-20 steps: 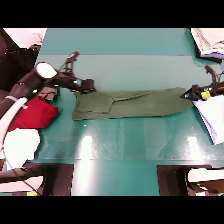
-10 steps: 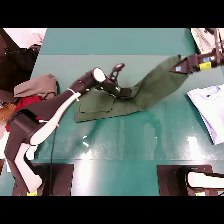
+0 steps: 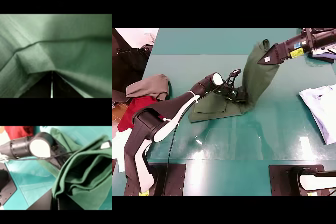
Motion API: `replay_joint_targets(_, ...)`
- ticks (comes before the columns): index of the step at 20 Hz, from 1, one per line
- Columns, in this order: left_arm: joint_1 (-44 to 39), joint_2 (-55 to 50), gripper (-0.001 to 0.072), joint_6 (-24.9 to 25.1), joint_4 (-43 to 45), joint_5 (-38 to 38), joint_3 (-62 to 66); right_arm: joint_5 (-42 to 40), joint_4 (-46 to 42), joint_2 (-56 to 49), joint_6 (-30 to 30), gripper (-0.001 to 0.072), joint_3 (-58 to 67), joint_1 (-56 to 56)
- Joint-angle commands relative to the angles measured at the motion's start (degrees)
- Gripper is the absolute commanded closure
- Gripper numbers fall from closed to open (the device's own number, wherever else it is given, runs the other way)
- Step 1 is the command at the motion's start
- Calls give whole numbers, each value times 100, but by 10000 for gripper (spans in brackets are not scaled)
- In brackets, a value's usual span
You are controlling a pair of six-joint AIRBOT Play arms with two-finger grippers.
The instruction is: Fold the shirts.
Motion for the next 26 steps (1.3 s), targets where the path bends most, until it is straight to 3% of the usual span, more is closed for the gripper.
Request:
replay_joint_targets(1,72,-15,679,22,125,-387,210,-26,15,-66,28,700,168,160)
replay_joint_targets(4,179,258,679,70,463,-686,378,-26,15,-66,28,700,168,160)
replay_joint_targets(9,592,1198,679,74,1781,-1512,374,-192,17,-83,26,700,168,166)
replay_joint_targets(12,1270,1921,678,79,2638,-1950,374,-363,22,-166,26,700,168,350)
replay_joint_targets(15,2188,2653,677,70,2684,-2109,374,-557,24,-470,-7,700,168,951)
replay_joint_targets(17,2747,3101,677,68,2686,-2098,374,-953,26,-793,-212,699,168,1598)
replay_joint_targets(20,3370,3571,677,68,2682,-2109,374,-2170,35,-1416,-378,691,168,2747)
replay_joint_targets(21,3504,3674,677,66,2680,-2127,374,-2564,74,-1620,-643,605,168,3093)
replay_joint_targets(22,3606,3746,677,66,2680,-2186,374,-2870,20,-1797,-964,382,168,3410)
replay_joint_targets(23,3670,3788,677,70,2677,-2273,374,-3012,9,-1899,-1049,274,168,3613)
replay_joint_targets(26,3689,3805,677,76,2649,-2448,372,-2791,-758,-1801,-999,264,168,3668)
